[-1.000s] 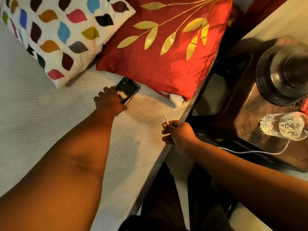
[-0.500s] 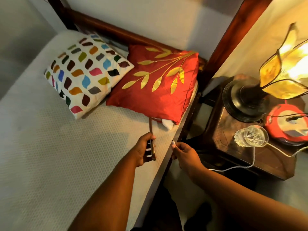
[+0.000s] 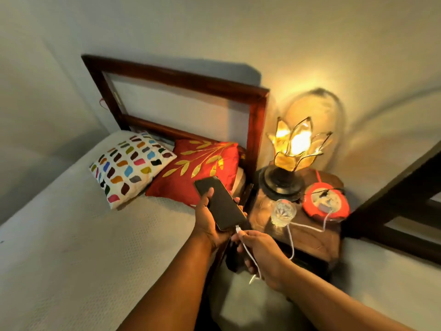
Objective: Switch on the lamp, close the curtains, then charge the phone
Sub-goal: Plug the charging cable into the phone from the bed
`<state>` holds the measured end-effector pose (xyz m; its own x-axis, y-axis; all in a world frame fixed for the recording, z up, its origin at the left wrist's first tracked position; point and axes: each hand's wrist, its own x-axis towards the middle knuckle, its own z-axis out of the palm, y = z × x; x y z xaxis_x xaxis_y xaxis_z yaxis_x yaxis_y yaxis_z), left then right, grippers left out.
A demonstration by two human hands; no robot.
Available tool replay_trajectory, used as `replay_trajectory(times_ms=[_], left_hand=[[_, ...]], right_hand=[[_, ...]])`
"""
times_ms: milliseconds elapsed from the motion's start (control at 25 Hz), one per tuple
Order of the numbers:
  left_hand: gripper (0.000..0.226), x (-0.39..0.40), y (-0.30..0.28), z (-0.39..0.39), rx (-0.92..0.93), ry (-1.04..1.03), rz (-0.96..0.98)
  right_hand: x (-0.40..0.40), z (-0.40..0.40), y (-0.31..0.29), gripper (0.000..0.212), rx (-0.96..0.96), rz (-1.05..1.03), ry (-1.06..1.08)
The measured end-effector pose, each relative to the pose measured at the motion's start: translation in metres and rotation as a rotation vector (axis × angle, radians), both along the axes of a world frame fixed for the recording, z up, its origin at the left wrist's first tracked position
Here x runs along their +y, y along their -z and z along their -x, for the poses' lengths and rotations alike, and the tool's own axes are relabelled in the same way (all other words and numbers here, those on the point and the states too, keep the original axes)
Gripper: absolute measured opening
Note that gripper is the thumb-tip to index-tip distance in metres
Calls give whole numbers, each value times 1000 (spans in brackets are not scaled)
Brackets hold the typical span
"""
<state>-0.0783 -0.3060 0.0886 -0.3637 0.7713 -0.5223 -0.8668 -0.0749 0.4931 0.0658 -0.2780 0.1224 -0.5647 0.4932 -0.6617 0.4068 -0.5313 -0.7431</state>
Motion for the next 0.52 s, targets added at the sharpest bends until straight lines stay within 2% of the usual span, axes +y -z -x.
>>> replay_trajectory(times_ms=[80,240,360,520], left_hand=[[66,6,-34,-23,-9,-13,-95],[70,18,-126,-50,19,-52,-312],[85,24,-190,-59,53,-62,-404],[76,22,-268,-74,100,-32,-544]], right_hand=[[0,-21,-42,27,89,-67,-15],[-3,-52,-129,27,283,-269,-24],[-7,-63,-181,28,369,-426,-9],[-11,-74,-244,31,446,-561,28]])
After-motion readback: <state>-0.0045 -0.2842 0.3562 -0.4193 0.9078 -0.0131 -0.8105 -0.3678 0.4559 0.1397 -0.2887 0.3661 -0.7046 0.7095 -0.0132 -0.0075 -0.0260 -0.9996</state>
